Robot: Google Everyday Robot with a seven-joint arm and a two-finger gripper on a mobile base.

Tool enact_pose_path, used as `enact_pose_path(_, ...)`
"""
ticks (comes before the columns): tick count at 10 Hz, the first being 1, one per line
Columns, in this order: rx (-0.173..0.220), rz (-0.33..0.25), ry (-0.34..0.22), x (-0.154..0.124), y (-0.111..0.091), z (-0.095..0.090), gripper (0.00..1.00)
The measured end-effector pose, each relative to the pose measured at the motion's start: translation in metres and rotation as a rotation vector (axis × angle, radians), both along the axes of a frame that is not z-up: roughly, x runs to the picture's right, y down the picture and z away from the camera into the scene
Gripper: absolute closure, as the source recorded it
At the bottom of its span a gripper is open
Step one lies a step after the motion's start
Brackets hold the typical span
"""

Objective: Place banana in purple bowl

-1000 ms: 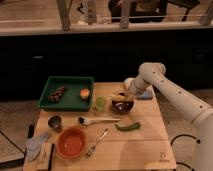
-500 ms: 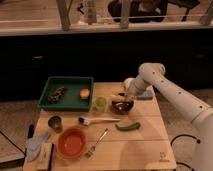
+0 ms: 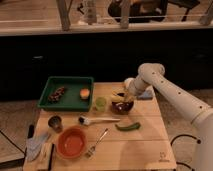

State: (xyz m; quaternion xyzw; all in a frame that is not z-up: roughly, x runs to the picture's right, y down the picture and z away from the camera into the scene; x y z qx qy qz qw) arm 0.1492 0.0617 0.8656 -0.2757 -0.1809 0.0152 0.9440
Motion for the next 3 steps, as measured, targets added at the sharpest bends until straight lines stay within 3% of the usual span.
enact_pose_path(3,-0.002,0.002,-0.001,0.0012,0.0023,-0.0007,0.96)
